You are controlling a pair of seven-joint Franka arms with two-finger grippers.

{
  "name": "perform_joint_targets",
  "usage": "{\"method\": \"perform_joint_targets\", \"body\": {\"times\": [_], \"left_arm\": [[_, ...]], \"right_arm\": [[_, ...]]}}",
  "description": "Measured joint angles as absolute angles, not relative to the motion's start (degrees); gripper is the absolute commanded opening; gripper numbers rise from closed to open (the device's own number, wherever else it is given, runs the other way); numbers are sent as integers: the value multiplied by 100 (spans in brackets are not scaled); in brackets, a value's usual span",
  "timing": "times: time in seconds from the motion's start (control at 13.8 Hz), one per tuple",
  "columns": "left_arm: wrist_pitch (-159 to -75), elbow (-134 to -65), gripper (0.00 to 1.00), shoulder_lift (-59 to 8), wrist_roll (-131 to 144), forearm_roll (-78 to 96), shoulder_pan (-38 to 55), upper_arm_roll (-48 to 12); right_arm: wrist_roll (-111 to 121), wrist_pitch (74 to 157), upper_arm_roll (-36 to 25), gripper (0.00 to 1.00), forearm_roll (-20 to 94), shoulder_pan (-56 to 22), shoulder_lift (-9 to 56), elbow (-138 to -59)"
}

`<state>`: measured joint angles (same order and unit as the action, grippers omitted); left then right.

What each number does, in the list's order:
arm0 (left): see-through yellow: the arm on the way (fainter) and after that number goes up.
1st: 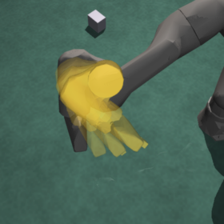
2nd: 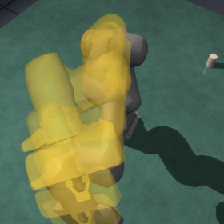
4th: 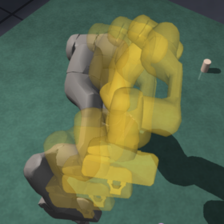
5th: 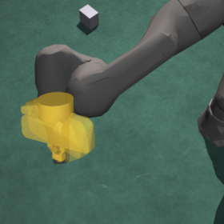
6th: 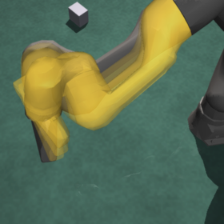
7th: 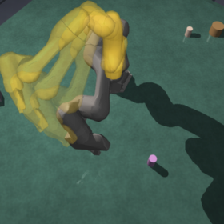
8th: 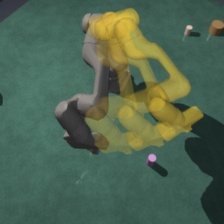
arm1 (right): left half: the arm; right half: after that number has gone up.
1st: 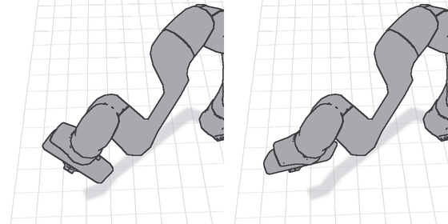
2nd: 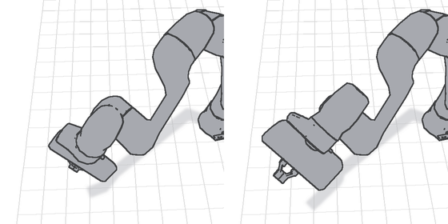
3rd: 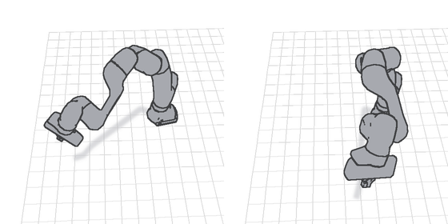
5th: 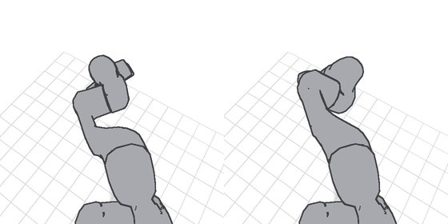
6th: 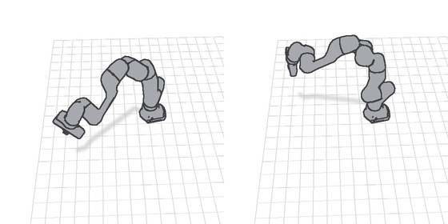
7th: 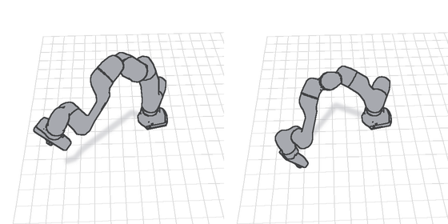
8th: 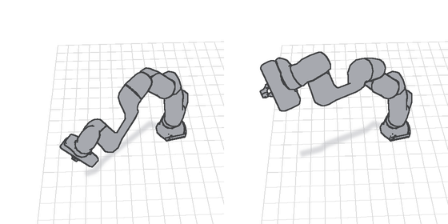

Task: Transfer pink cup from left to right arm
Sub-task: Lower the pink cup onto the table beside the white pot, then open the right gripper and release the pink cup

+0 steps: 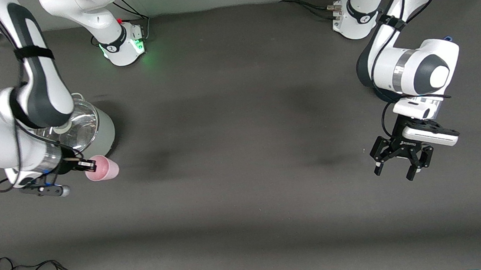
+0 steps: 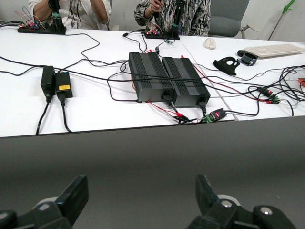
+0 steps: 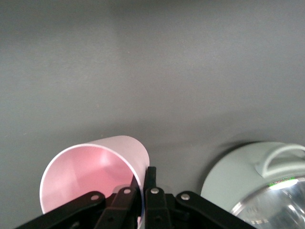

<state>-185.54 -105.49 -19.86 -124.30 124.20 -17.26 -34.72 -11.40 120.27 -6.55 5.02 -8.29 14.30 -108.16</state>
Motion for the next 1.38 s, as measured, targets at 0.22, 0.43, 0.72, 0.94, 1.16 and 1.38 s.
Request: {"method": "perform_joint_targets", "body": {"times": [0.22,0.43,0.72,0.94,1.16,1.38], "left_arm": [[-18545,-10535,100,-2073,-12454,12409,-1837,-3471],[-18518,-10444,100,-2161,-11574,12156,-1944,-3475],[-18408,-10333,100,-2173,-8732,10577,-1947,-3505],[-18033,-10313,100,-2175,-6863,9546,-1948,-3511],[-17291,-10316,100,-2185,-4728,8134,-2023,-3481],[-16238,-10334,100,-2187,-3057,6662,-2204,-3363]], "right_arm": [[-1140,12930,-655,0,502,-829,1602,-11352],[-1139,13899,-655,0,502,-833,1828,-11866],[-1137,14542,-650,0,502,-837,2112,-12110],[-1137,14715,-649,59,502,-845,2246,-12145],[-1137,14681,-644,100,502,-874,2169,-12121],[-1137,13950,-639,100,502,-888,1650,-12009]]}}
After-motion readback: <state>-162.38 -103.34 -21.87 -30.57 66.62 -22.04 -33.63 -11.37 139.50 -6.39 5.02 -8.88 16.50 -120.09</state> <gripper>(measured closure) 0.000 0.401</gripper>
